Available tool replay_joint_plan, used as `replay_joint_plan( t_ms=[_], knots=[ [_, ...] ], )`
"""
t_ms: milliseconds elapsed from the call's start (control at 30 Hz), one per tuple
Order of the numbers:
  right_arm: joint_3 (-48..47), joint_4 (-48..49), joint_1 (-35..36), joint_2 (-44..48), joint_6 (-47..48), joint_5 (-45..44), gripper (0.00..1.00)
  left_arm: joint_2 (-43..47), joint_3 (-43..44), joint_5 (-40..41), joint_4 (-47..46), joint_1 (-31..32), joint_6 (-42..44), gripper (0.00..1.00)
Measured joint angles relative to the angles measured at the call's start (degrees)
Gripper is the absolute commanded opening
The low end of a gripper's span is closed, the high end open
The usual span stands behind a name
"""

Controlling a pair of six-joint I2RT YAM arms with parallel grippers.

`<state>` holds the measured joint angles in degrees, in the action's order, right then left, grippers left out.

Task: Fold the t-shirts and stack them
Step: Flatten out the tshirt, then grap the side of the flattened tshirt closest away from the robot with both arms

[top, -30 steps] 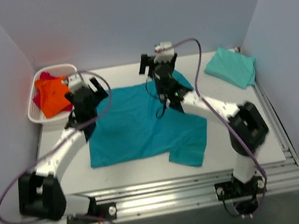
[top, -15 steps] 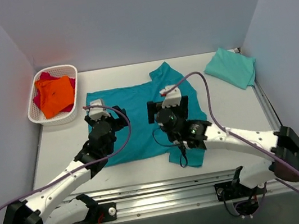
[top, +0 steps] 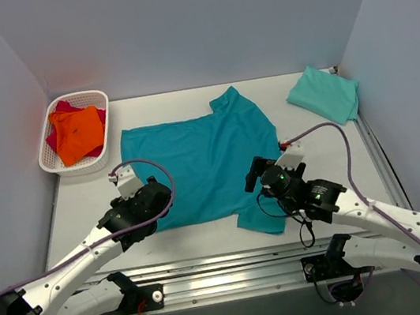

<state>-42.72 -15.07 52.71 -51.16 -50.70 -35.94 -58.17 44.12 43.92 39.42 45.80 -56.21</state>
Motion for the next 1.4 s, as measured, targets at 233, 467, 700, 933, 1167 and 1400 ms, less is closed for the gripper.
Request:
replay_joint_plan(
  t_ms=[233,467,700,933,1167,1400],
  knots=[
    [15.67,2.16,-8.33,-1.79,-3.85,18.29,1.00,4.33,-5.20,-3.26,4.70,0.59,-5.60,0.91],
    [21.35,0.76,-10.03,9.18,-8.24,26.36,0.98,5.05,-6.69,-5.40,4.72,0.61,-6.25,0.92],
    [26.40,-1.14,-9.60,11.17,-12.11,30.99,0.97,2.62,-8.92,-7.63,3.41,0.61,-6.43,0.91],
    [26.34,-6.16,-7.65,16.02,-13.57,29.88,0.96,4.15,-9.44,-7.80,3.08,0.61,-6.45,0.92],
    [26.84,2.19,-7.52,7.04,-14.23,29.99,0.94,4.31,-10.88,-8.17,2.71,0.59,-6.67,0.92],
    [26.58,10.10,-6.86,1.88,-13.88,29.77,0.76,3.78,-10.88,-8.24,2.67,0.35,-6.95,0.92]
  ],
)
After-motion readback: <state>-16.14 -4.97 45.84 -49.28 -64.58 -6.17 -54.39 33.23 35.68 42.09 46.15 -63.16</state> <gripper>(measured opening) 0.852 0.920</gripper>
